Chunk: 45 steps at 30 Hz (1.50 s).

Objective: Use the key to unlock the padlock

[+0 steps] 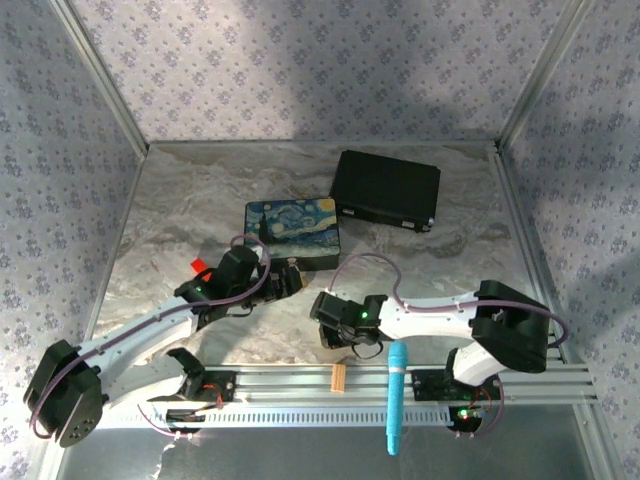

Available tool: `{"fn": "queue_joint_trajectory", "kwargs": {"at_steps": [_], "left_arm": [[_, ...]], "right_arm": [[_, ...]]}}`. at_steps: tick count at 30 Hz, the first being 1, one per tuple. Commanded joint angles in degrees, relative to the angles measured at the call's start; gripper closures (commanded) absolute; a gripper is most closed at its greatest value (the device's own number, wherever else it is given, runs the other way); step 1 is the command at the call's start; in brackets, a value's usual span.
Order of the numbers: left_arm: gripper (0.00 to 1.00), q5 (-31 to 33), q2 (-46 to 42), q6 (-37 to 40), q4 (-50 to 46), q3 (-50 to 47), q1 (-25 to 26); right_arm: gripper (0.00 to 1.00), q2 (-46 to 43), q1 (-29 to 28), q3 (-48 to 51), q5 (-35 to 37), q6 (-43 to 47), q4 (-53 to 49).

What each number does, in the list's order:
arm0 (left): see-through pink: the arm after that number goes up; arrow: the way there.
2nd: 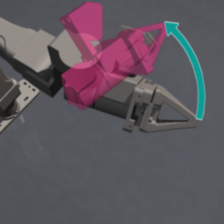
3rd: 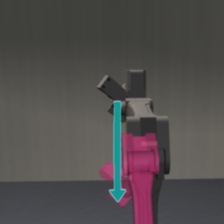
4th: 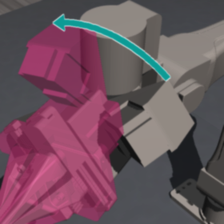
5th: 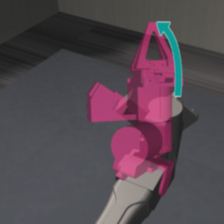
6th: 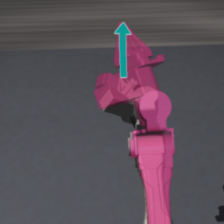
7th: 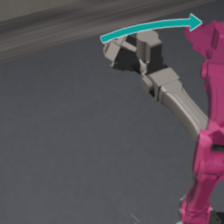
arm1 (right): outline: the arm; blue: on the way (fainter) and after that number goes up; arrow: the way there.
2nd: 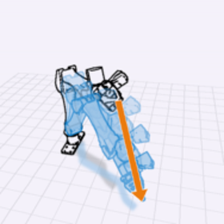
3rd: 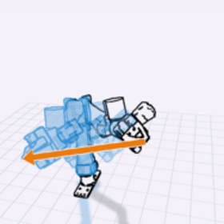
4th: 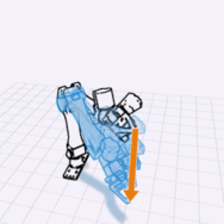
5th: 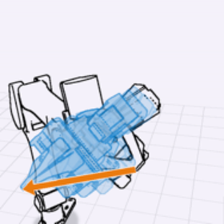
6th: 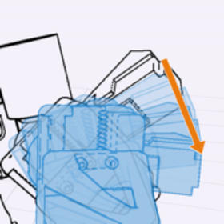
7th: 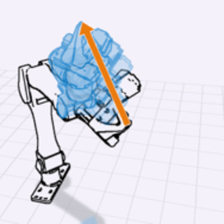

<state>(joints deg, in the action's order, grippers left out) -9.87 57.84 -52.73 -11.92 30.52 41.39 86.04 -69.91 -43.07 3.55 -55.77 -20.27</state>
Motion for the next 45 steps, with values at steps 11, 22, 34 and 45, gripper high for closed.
{"fn": "queue_joint_trajectory", "kwargs": {"at_steps": [11,22,34,45], "left_arm": [[0.0,2.4,-1.8,-1.1,0.6,-1.3,0.5],[0.0,2.3,-1.1,-3.3,5.8,-2.1,0.8],[0.06,0.6,1.9,-9.0,23.5,-5.3,4.8],[0.32,-1.8,12.3,-16.8,33.2,-0.7,11.6]], "right_arm": [[0.77,6.2,-1.9,-4.1,1.5,-2.5,-9.6],[0.96,-1.4,-0.3,2.8,0.8,-0.7,-5.0],[1.0,-18.2,9.8,8.0,-7.6,21.3,-1.8],[1.0,-23.3,14.8,3.0,-13.9,30.3,-5.1]]}}
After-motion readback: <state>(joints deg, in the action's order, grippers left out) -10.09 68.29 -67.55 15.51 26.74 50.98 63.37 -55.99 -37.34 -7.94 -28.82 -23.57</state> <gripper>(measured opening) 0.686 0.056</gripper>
